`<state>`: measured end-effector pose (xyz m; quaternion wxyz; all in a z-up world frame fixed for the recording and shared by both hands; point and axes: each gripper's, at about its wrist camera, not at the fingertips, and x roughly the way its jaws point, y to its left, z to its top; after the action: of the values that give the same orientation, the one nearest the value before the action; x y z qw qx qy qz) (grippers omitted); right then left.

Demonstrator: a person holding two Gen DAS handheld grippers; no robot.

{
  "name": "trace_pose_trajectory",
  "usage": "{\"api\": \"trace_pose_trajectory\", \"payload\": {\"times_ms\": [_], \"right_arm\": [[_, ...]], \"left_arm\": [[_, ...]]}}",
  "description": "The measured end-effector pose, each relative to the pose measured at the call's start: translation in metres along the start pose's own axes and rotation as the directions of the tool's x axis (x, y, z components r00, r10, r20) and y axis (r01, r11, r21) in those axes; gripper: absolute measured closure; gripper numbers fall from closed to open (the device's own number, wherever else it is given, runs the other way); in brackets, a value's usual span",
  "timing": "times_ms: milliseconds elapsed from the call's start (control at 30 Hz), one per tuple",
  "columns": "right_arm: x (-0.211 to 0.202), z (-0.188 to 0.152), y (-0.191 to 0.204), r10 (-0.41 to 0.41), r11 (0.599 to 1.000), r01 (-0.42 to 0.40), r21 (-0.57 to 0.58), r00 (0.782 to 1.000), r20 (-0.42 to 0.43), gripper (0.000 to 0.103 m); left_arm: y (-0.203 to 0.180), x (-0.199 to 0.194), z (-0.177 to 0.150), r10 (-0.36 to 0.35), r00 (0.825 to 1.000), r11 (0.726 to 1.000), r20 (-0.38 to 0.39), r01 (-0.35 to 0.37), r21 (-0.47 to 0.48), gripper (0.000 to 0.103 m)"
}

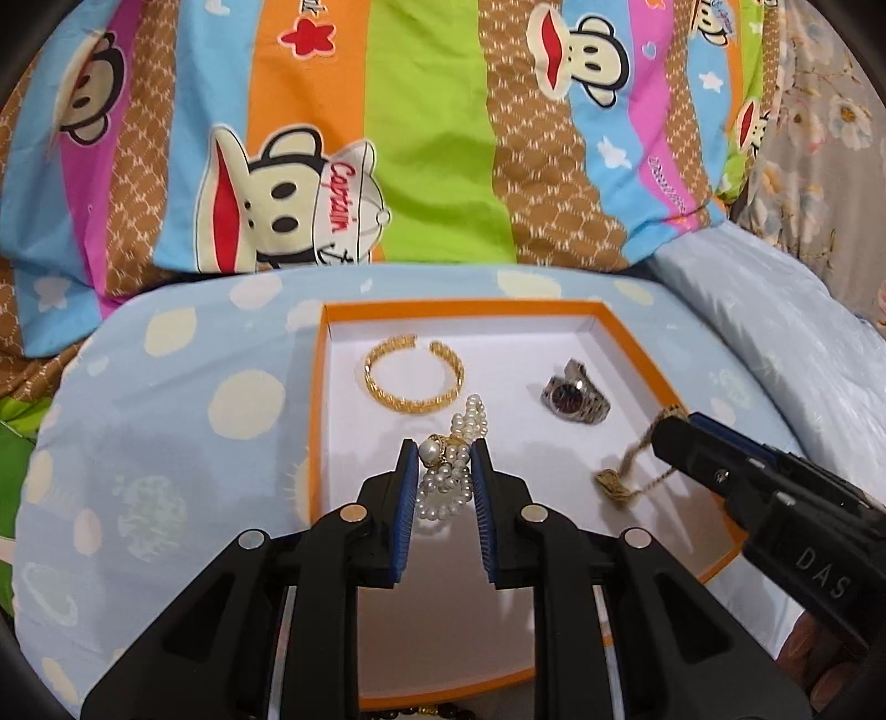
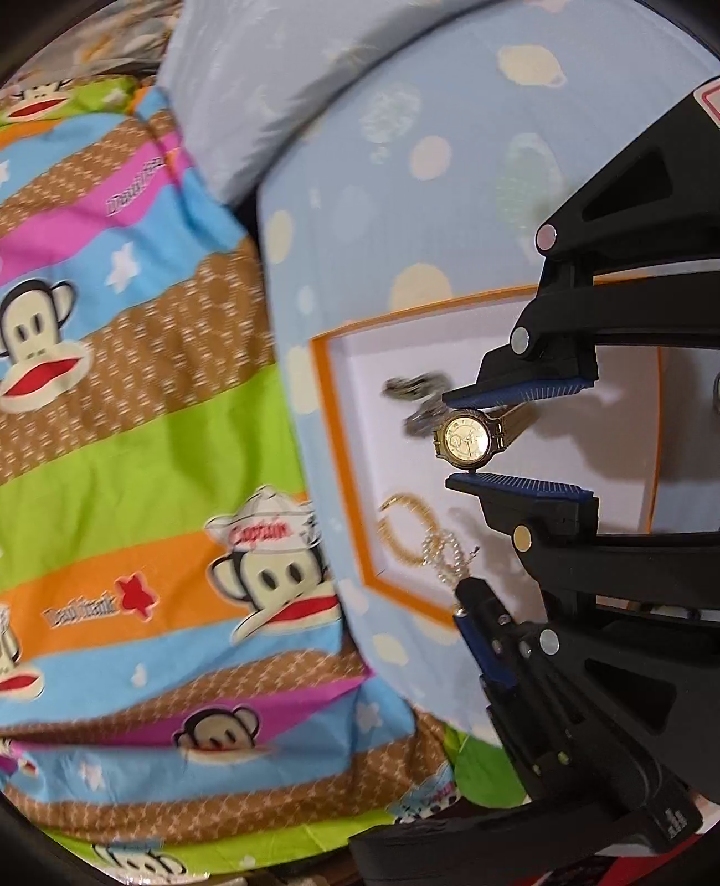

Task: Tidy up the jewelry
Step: 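Lower the pearl bracelet and gold watch into the box and open both tools, then withdraw both open tools from the box back over the jewelry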

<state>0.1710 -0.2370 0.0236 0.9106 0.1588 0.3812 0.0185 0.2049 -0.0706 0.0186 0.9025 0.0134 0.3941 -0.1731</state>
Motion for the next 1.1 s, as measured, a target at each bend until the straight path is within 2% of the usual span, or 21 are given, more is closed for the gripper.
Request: {"api": "trace_pose_trajectory", "payload": {"times_ms": [133, 200, 267, 367, 633, 1000, 1100], "right_arm": [[0.008, -0.011, -0.004, -0.015, 1.000, 0.015, 0.005, 0.999, -0.042, 0.080], [0.010, -0.015, -0.004, -0.020, 1.000, 0.020, 0.005, 0.999, -0.048, 0.079], [0.010, -0.018, -0.002, -0.025, 1.000, 0.025, 0.000, 0.999, -0.041, 0.079], [0.006, -0.018, 0.002, -0.032, 0.999, 0.031, -0.016, 0.999, -0.020, 0.073], [-0.019, -0.025, 0.011, -0.046, 0.997, 0.049, -0.061, 0.998, 0.051, 0.072], [-0.060, -0.064, -0.007, -0.113, 0.993, 0.114, -0.012, 0.991, 0.070, 0.072], [-0.070, -0.081, -0.010, -0.140, 0.990, 0.141, -0.011, 0.988, 0.057, 0.072]], "left_arm": [[0.002, 0.008, -0.006, -0.004, 1.000, 1.000, -0.023, 0.004, -0.009, 0.080], [0.005, 0.007, -0.006, -0.004, 1.000, 1.000, -0.016, 0.003, -0.021, 0.061], [0.007, 0.005, -0.007, 0.000, 1.000, 0.999, 0.004, 0.000, -0.034, 0.053], [0.007, 0.003, -0.007, -0.002, 1.000, 0.999, 0.010, 0.002, -0.034, 0.052], [0.009, -0.012, -0.008, 0.001, 0.999, 0.998, 0.037, 0.001, -0.059, 0.052], [0.006, -0.050, -0.033, 0.023, 0.998, 0.998, 0.051, -0.020, -0.060, 0.052], [0.006, -0.065, -0.050, 0.039, 0.998, 0.998, 0.052, -0.036, -0.049, 0.048]]}}
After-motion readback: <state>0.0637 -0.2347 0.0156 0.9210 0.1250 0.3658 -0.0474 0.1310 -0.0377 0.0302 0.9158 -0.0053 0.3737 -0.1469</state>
